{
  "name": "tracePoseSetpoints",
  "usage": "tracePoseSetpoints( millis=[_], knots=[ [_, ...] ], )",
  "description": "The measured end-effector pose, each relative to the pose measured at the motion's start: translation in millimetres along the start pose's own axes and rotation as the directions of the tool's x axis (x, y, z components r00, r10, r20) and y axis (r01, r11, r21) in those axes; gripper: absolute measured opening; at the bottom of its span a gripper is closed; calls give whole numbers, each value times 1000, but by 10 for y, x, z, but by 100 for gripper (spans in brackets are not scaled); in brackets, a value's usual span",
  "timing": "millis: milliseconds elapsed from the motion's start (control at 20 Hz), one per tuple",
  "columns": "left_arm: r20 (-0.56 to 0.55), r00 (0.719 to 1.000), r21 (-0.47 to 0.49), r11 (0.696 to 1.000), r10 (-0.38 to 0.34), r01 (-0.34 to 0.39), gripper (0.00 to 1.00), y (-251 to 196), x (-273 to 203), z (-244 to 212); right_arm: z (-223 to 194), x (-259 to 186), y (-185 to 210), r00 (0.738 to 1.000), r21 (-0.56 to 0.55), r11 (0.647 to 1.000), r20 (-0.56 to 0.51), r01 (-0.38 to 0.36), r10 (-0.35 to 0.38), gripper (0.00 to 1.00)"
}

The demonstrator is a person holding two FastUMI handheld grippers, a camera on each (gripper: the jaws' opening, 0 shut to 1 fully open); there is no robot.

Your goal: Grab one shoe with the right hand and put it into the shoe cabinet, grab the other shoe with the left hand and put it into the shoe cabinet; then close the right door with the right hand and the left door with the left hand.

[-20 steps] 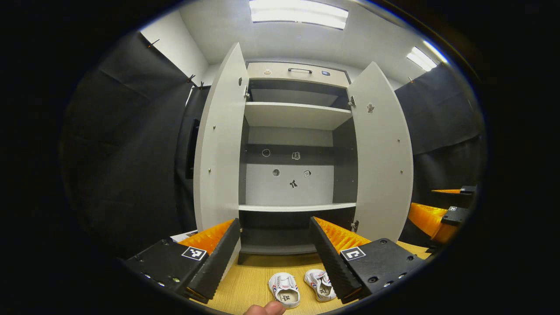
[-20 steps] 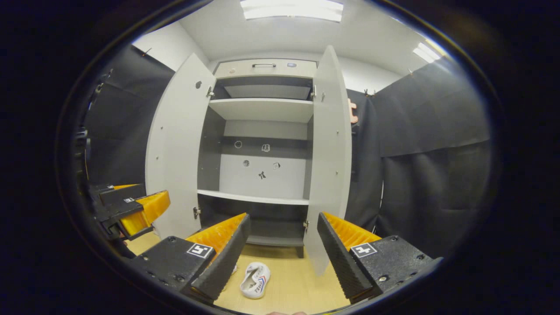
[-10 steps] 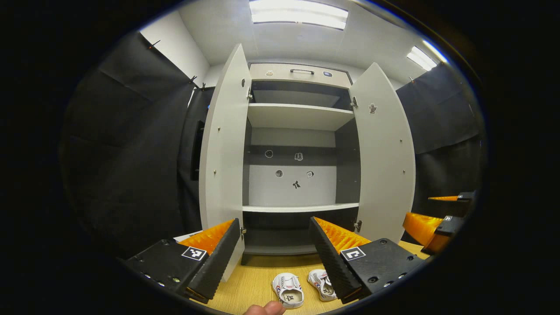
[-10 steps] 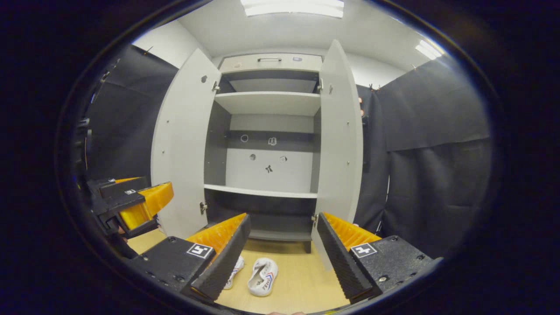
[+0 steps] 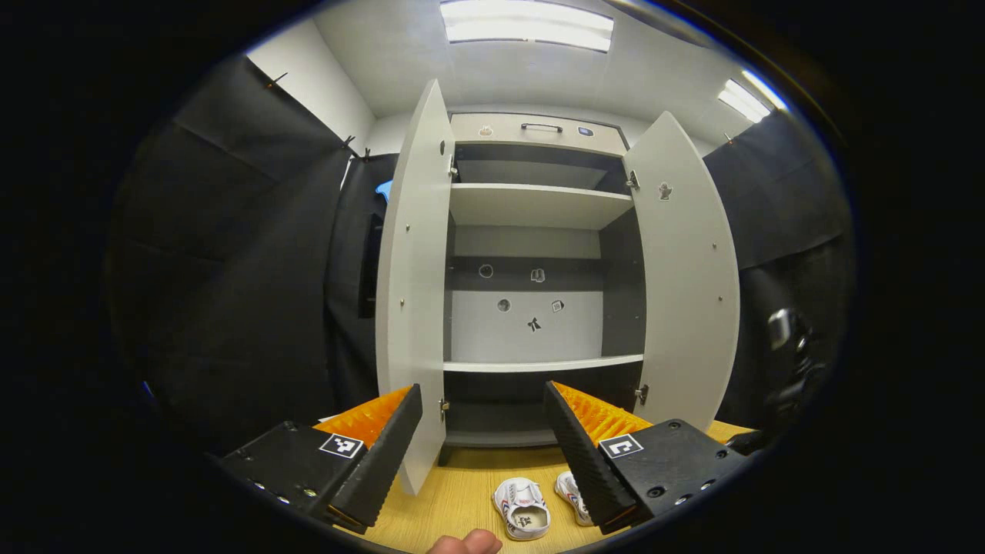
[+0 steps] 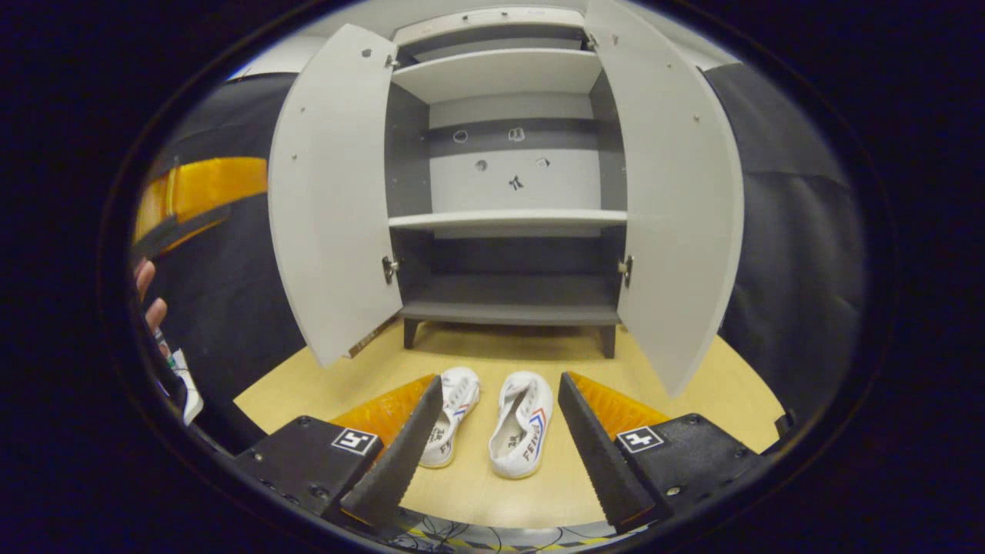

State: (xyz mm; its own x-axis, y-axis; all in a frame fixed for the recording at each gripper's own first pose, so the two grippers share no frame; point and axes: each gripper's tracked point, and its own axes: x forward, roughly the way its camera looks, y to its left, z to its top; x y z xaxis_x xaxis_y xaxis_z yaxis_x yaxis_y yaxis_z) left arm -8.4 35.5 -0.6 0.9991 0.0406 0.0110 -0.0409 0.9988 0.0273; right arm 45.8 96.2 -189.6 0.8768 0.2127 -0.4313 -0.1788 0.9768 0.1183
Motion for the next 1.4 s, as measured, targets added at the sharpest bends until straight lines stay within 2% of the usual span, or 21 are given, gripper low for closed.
tracePoseSetpoints(
  millis=[250, 650, 800, 950, 1000, 1050, 1100, 1150, 1200, 1250, 1300, 1400],
  knots=[
    [-22, 999, -5, 1000, 25, -25, 95, 184, 9, -73, -456, 448, 98, 991, 33, 999, -126, -30, 34, 94],
    [-14, 1000, 14, 1000, -21, 21, 95, 174, 41, -117, -904, 1153, 59, 962, 50, 999, -274, 1, 13, 77],
    [-23, 999, 17, 1000, -25, 26, 95, 200, 97, -177, -1067, 1358, -20, 942, 60, 998, -335, 23, -1, 62],
    [-35, 999, 13, 1000, -21, 21, 95, 242, 159, -241, -1139, 1529, -11, 931, 84, 996, -365, 32, 1, 54],
    [-41, 999, 12, 1000, -20, 21, 95, 251, 166, -270, -1159, 1575, -26, 927, 77, 996, -375, 40, -9, 38],
    [-48, 999, 12, 1000, -18, 19, 95, 264, 186, -298, -1197, 1629, -35, 923, 72, 996, -386, 50, -19, 31],
    [-56, 998, 13, 1000, -16, 17, 95, 281, 204, -327, -1215, 1658, -40, 919, 71, 996, -393, 58, -26, 33],
    [-59, 998, 13, 1000, -13, 14, 95, 296, 214, -346, -1229, 1695, -46, 920, 67, 996, -391, 63, -32, 30],
    [-61, 998, 11, 1000, -11, 12, 95, 300, 217, -356, -1220, 1705, -88, 924, 52, 996, -381, 70, -45, 18],
    [-64, 998, 7, 1000, -11, 12, 95, 302, 230, -375, -1208, 1722, -107, 930, 40, 997, -364, 67, -48, 24],
    [-72, 997, 3, 1000, -14, 14, 95, 297, 244, -405, -1201, 1734, -116, 936, 34, 997, -350, 66, -50, 12],
    [-86, 996, -7, 1000, -19, 18, 95, 277, 251, -461, -1178, 1719, -127, 944, 8, 998, -325, 61, -55, 5]
  ],
)
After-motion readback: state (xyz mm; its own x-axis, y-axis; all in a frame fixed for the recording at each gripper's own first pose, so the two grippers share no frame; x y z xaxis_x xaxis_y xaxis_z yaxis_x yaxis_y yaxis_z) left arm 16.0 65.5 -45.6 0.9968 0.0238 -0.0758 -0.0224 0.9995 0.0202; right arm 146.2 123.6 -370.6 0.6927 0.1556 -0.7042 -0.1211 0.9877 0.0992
